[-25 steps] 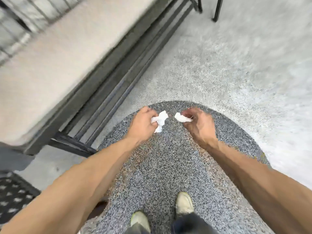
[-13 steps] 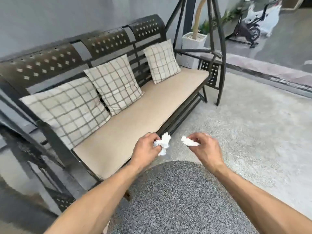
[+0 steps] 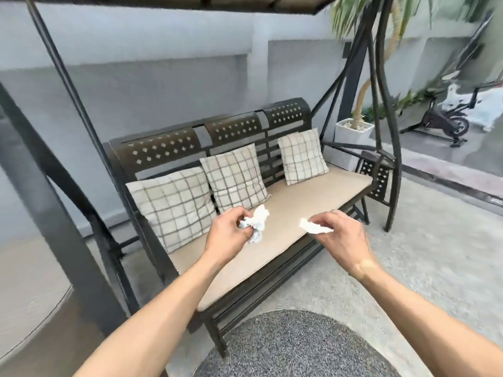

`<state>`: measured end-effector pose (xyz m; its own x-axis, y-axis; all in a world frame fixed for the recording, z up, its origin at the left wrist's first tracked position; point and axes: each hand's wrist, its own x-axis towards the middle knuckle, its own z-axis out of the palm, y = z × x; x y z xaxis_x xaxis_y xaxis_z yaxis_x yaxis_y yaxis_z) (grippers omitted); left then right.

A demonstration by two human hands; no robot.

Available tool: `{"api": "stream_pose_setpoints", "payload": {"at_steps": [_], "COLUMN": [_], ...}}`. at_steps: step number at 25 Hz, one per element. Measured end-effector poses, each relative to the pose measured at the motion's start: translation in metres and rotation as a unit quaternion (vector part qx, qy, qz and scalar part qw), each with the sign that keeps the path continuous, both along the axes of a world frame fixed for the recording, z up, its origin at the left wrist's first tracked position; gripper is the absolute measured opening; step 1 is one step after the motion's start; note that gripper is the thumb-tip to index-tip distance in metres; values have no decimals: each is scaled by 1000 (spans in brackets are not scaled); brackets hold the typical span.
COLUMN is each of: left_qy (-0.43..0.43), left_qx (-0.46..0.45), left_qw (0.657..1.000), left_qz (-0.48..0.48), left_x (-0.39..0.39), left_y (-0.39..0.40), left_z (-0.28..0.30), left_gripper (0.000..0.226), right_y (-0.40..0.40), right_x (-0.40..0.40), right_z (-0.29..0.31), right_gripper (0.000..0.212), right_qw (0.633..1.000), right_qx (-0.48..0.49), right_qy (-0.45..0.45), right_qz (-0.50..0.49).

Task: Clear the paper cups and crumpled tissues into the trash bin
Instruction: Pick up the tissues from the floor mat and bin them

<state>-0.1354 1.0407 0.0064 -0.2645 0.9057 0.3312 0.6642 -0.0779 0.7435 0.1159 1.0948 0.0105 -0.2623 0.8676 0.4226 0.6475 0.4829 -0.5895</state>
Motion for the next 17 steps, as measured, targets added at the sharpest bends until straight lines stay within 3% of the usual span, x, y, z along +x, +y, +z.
{"api": "stream_pose_setpoints", "payload": {"at_steps": [10,17], "left_qy": [28,38], "left_qx": [-16,-29], "left_qw": [991,949], "left_qz": [133,311], "left_x": [-12,-55], "left_y": [-106,-237], "left_z": [5,8], "left_gripper": [22,20], "right_y": [-30,-101], "right_x": [-41,-139], "right_z": [-2,0], "right_gripper": [22,23], "right_qw": [990,947], "right_qx": [-10,26], "right_qy": [-16,30], "right_qz": [137,317]}}
